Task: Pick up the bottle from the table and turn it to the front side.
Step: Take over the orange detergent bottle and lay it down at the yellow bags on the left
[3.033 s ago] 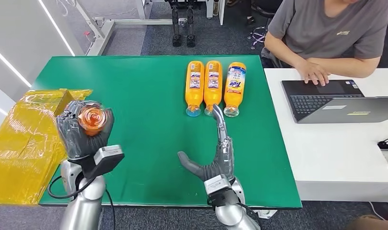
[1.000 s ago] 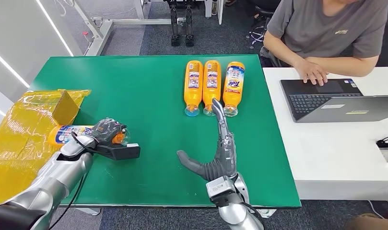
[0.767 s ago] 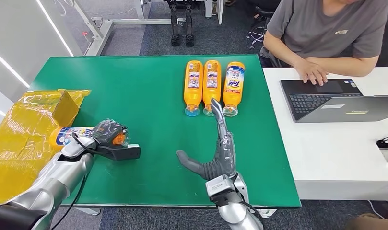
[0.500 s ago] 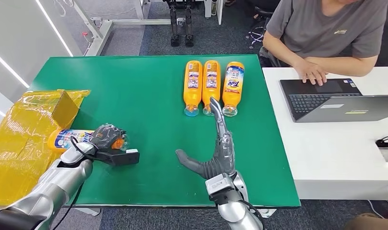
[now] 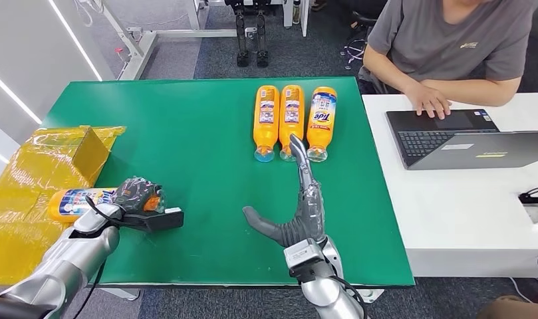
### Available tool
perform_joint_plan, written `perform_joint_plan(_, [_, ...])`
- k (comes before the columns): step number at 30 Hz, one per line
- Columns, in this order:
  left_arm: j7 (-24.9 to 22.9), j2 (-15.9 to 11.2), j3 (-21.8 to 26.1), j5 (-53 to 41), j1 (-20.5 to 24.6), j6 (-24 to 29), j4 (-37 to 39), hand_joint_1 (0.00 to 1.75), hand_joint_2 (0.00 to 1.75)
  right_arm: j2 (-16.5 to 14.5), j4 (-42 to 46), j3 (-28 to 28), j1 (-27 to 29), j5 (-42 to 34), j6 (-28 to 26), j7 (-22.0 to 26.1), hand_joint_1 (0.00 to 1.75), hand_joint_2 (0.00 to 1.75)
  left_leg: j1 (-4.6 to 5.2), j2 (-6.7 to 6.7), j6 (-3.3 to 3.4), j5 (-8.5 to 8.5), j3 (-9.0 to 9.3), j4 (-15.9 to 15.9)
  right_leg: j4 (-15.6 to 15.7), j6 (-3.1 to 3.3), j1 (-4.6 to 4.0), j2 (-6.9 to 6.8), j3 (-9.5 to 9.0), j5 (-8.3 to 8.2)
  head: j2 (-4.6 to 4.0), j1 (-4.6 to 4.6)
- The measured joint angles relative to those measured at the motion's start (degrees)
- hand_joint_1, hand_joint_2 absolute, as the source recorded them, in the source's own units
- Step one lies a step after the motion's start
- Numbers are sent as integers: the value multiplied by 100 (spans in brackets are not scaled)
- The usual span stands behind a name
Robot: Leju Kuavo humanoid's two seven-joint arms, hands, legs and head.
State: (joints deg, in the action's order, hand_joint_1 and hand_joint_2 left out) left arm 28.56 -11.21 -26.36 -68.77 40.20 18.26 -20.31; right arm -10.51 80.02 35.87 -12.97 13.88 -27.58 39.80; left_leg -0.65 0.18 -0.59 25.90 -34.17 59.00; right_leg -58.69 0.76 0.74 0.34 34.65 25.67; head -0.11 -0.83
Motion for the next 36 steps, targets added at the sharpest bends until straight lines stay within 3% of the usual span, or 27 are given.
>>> perform_joint_plan(7, [-48, -5, 7, -33, -15, 29, 0, 175, 175, 0, 0, 0, 1, 0, 0, 1, 0, 175, 0, 0, 0, 0, 9, 0, 0, 0, 0, 0, -10, 0, 0, 0])
perform_joint_plan(8, [-48, -9, 9, -34, -20, 41, 0, 165, 175, 0, 0, 0, 2, 0, 0, 1, 0, 175, 0, 0, 0, 0, 9, 0, 0, 0, 0, 0, -10, -1, 0, -1])
perform_joint_plan(9, [-49, -11, 13, -36, -25, 51, 0, 144, 175, 0, 0, 0, 2, 0, 0, 1, 0, 175, 0, 0, 0, 0, 9, 0, 0, 1, 0, 0, -10, -1, 0, -2])
perform_joint_plan(11, [-63, -15, 26, -46, -33, 56, 0, 57, 175, 0, 0, 1, 3, 0, 0, 1, 0, 175, 0, 0, 0, 0, 11, 0, 0, 1, 0, 0, -11, -1, 0, -2])
perform_joint_plan(12, [-75, -16, 37, -54, -38, 43, 0, 23, 175, 0, 0, 1, 3, 0, 0, 1, 0, 175, 0, 0, 0, 0, 12, 0, 0, 1, 0, 0, -12, -1, 0, -1])
perform_joint_plan(13, [-88, -16, 48, -61, -42, 29, 0, 0, 175, 0, 0, 2, 3, 0, 0, 1, 0, 175, 0, 0, 0, 0, 12, 0, 0, 1, 0, -1, -12, -1, 0, -1])
perform_joint_plan(36, [-17, -125, 206, 104, -64, 32, 0, 0, 175, 0, 0, 1, 18, 0, -1, 1, 0, 175, 0, 1, -1, 0, 36, -2, 0, 3, 0, 0, -35, 0, 0, -1])
